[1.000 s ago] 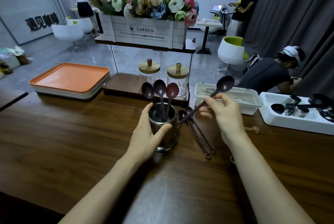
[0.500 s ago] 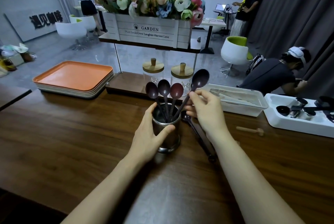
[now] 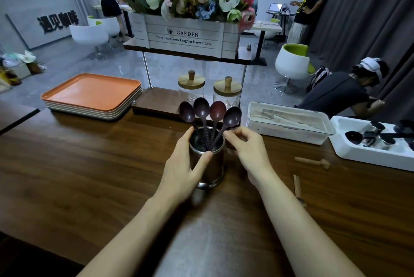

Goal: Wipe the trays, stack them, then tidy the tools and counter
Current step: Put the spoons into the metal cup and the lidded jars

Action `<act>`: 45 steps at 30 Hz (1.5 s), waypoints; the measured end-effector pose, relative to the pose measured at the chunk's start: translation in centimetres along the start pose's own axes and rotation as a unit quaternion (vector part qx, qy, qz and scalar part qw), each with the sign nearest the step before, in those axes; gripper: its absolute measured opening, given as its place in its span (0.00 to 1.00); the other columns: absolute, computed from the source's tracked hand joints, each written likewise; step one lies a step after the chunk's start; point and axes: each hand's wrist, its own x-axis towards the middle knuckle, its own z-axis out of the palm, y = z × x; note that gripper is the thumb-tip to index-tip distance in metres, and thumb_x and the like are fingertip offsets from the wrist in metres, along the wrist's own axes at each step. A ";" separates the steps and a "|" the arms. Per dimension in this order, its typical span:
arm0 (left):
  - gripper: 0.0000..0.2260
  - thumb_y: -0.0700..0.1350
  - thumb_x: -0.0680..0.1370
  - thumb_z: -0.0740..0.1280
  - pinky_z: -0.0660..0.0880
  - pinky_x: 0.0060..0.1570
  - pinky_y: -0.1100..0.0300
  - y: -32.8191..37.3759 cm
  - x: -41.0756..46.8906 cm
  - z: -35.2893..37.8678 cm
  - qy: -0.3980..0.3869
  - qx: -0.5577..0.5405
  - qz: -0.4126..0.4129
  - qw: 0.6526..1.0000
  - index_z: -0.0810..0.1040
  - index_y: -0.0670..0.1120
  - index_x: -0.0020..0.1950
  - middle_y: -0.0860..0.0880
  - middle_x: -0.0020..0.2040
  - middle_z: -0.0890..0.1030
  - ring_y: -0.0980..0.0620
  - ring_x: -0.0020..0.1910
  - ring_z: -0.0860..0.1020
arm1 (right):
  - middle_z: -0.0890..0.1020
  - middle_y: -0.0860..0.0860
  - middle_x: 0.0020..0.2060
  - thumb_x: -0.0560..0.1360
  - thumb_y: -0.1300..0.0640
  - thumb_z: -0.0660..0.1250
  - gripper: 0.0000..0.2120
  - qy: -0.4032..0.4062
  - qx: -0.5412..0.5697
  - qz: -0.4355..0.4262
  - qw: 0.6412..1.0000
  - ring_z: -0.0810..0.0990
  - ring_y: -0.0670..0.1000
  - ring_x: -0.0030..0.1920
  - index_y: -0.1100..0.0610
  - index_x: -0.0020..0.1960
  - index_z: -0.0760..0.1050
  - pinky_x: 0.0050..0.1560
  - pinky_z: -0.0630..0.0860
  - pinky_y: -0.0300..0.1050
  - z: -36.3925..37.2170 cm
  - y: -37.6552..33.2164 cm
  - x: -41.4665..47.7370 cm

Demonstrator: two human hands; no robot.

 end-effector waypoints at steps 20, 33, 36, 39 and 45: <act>0.34 0.64 0.76 0.69 0.70 0.70 0.53 -0.5 -0.2 1.0 0.069 -0.023 -0.026 0.997 0.61 0.60 0.79 0.63 0.72 0.70 0.63 0.71 0.69 | 0.80 0.57 0.44 0.77 0.64 0.70 0.07 0.009 -0.105 0.082 0.991 0.78 0.49 0.36 0.61 0.56 0.80 0.32 0.77 0.38 -3.0 2.6 -0.3; 0.28 0.63 0.79 0.59 0.66 0.57 0.79 -1.2 -0.2 0.1 0.041 -0.056 0.012 0.998 0.60 0.62 0.79 0.73 0.72 0.64 0.65 0.74 0.67 | 0.83 0.51 0.36 0.81 0.58 0.67 0.07 0.102 0.155 -0.079 0.979 0.85 0.53 0.38 0.63 0.52 0.76 0.38 0.83 0.41 -2.3 -6.2 -1.7; 0.28 0.63 0.78 0.62 0.71 0.60 0.73 -1.4 -0.4 0.2 0.048 -0.068 0.008 0.997 0.62 0.62 0.79 0.70 0.72 0.67 0.63 0.73 0.68 | 0.84 0.55 0.37 0.80 0.61 0.68 0.06 0.120 0.135 -0.106 0.978 0.85 0.54 0.38 0.64 0.54 0.76 0.36 0.82 0.41 -1.5 -6.0 -1.3; 0.27 0.62 0.79 0.64 0.74 0.68 0.55 -1.4 -0.6 0.3 0.060 -0.060 0.011 0.996 0.65 0.61 0.78 0.68 0.71 0.71 0.64 0.71 0.71 | 0.85 0.55 0.39 0.80 0.61 0.69 0.04 0.081 0.056 -0.088 0.991 0.85 0.52 0.38 0.62 0.51 0.78 0.32 0.79 0.40 -0.3 -4.7 -1.0; 0.25 0.54 0.79 0.71 0.77 0.63 0.55 -1.1 -0.5 0.4 0.076 -0.042 0.024 0.996 0.71 0.57 0.76 0.67 0.68 0.74 0.64 0.68 0.74 | 0.84 0.48 0.37 0.76 0.44 0.67 0.12 0.077 -0.123 -0.116 0.983 0.83 0.49 0.41 0.51 0.42 0.81 0.44 0.78 0.50 0.8 -1.7 -0.7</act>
